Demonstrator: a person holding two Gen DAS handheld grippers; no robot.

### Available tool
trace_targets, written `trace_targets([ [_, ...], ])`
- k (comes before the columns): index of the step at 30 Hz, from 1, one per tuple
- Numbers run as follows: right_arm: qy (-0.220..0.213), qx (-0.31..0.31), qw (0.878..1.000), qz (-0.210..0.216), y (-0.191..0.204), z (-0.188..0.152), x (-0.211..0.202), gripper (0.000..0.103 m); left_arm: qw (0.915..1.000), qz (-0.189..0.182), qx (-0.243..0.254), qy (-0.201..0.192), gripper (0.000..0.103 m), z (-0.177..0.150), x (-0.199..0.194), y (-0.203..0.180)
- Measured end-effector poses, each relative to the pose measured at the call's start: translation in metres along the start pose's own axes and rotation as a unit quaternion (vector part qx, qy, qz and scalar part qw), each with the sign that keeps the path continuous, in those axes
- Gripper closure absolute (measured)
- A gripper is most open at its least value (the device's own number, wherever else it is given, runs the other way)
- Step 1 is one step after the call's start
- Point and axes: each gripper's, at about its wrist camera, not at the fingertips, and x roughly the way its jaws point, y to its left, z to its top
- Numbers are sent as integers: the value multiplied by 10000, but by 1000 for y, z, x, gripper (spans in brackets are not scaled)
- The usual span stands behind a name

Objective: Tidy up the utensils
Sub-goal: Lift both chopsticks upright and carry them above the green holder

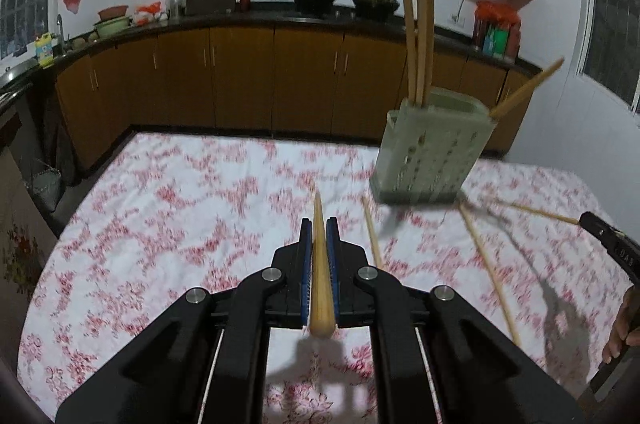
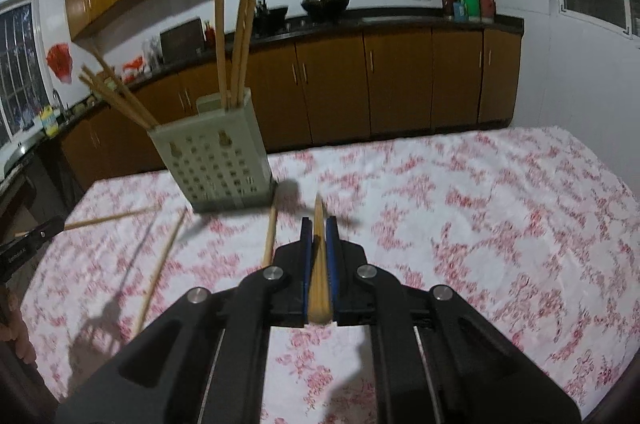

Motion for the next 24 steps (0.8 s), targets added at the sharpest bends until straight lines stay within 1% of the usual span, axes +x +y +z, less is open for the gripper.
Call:
trace_targets([
  [3,-190,50,9998,44,0,9,-8,94,9997,-45,-95,-220,95,11,-11,2],
  [7,-341,62,9994,75,0,17,-16,94,9990,-89,-170,-405,95,20,-20,3],
  [17,-588,17,9982,140,5,30,-28,95,9981,-116,-215,-557,95,29,-25,3],
  [21,-758,-39,9970,173,9,43,-36,95,9978,-151,-213,-615,95,35,-28,1],
  [24,-955,-18,9949,329,13,60,-46,95,9968,-228,-190,-736,95,45,-33,-5],
])
